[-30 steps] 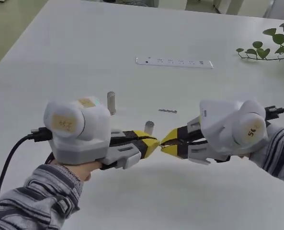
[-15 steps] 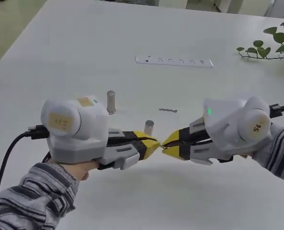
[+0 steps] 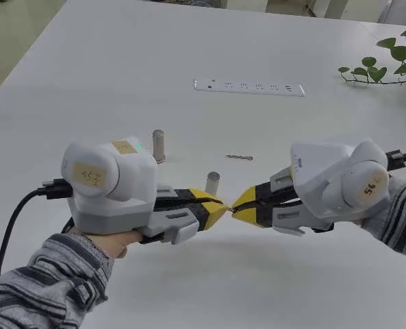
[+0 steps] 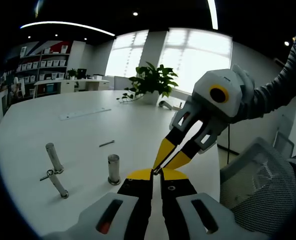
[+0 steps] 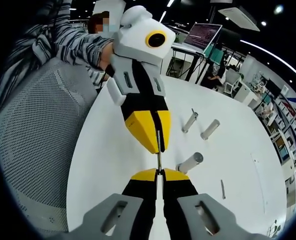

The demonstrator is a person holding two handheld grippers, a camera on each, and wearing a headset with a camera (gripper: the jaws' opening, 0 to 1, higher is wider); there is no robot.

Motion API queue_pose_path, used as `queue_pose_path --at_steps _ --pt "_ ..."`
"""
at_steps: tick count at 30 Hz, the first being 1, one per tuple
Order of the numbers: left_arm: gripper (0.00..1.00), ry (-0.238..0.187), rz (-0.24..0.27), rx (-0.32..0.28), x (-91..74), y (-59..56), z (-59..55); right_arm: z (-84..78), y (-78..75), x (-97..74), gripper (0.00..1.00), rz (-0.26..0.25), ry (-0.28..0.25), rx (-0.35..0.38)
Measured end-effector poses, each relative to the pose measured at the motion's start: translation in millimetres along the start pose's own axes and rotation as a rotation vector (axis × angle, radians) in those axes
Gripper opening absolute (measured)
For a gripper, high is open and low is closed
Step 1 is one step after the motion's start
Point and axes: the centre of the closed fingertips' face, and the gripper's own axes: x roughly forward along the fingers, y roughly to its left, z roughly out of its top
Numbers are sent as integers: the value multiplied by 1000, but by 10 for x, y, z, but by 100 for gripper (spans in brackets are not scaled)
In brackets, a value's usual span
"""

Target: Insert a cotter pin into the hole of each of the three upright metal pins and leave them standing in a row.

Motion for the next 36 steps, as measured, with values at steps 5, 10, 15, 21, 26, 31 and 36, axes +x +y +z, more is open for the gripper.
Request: queue_pose_path --at_steps 5,10,15,21,26,31,36 --pt "13 3 31 17 8 55 -7 -61 -63 -6 0 -25 26 -10" --pt "17 -3 89 27 7 167 -9 -166 -157 -26 0 -59 66 -6" --pt "21 -17 177 53 -1 317 5 -290 -272 -34 0 -95 115 9" --pt "24 -50 261 18 -1 462 33 -418 -395 -25 0 -125 168 40" --pt "27 -33 319 9 63 540 -23 -489 -472 3 0 -140 201 48" --pt "26 -33 388 38 105 589 -12 -562 -537 49 0 -156 234 45" --pt "24 30 431 54 177 657 -141 -591 -574 106 0 -156 247 39"
